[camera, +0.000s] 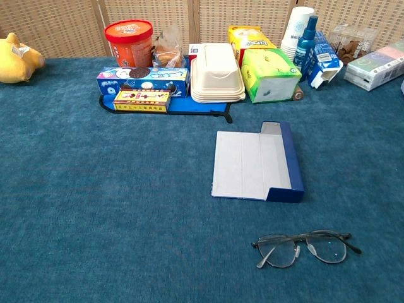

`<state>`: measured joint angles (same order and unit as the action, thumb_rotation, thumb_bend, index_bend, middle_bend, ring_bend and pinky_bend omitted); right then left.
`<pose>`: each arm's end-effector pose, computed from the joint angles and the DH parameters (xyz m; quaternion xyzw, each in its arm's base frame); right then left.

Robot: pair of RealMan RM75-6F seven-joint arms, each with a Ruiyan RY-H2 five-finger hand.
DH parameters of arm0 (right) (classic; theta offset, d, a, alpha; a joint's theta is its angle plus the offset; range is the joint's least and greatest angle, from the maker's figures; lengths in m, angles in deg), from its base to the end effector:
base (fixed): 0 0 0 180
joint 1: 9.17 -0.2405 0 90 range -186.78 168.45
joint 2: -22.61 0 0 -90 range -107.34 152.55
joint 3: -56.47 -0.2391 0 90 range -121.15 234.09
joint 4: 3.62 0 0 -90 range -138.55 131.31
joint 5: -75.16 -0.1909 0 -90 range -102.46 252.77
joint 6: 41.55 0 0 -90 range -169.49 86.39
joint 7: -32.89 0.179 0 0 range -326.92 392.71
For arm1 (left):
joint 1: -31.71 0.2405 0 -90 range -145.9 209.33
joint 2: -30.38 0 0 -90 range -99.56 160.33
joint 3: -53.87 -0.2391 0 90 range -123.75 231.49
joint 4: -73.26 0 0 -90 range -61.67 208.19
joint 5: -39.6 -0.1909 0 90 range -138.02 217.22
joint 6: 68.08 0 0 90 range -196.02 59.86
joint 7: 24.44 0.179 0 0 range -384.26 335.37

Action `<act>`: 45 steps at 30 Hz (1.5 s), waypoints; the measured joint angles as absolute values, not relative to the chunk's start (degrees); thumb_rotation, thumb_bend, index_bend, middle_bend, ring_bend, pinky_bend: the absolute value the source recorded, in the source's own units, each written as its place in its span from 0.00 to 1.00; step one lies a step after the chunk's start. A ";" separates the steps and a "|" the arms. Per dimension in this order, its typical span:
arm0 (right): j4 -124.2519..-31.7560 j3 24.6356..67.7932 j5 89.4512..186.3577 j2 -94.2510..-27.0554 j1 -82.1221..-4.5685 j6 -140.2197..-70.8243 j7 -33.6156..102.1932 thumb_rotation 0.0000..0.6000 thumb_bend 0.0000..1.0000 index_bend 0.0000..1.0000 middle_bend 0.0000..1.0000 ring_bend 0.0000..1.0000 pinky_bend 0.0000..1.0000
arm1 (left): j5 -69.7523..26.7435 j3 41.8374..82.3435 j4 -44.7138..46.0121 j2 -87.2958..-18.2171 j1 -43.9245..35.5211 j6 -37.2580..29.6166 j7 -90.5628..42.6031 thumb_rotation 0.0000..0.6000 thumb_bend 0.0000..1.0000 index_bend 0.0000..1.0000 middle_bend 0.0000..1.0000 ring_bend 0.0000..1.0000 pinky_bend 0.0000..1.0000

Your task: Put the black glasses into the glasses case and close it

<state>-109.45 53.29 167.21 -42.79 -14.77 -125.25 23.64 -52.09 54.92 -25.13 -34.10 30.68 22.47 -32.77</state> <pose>-0.2194 -0.2111 0.1402 0.6189 -0.3857 0.4390 0.5249 -0.2617 0.1870 0.1642 -0.5452 -0.4408 -0.4792 0.5281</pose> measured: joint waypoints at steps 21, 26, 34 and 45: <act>-112.10 49.08 163.60 -47.41 -31.09 -103.90 18.67 1.00 0.21 0.16 0.18 0.04 0.14 | -51.83 55.29 -25.97 -32.19 29.18 20.97 -33.36 1.00 0.30 0.25 0.25 0.15 0.04; -111.15 47.63 160.52 -50.20 -35.23 -99.34 17.11 1.00 0.17 0.03 0.07 0.00 0.12 | -51.58 55.34 -26.47 -31.98 28.92 20.60 -32.83 1.00 0.30 0.25 0.25 0.15 0.05; -108.45 45.17 154.30 -55.30 -40.74 -95.29 11.18 1.00 0.12 0.00 0.00 0.00 0.11 | -50.72 55.32 -26.76 -31.77 29.19 20.77 -32.35 1.00 0.30 0.25 0.25 0.15 0.04; -103.95 44.41 146.57 -62.36 -45.32 -94.18 3.47 1.00 0.12 0.00 0.00 0.00 0.09 | -50.12 55.47 -26.05 -31.97 29.09 20.59 -32.67 1.00 0.30 0.25 0.25 0.15 0.04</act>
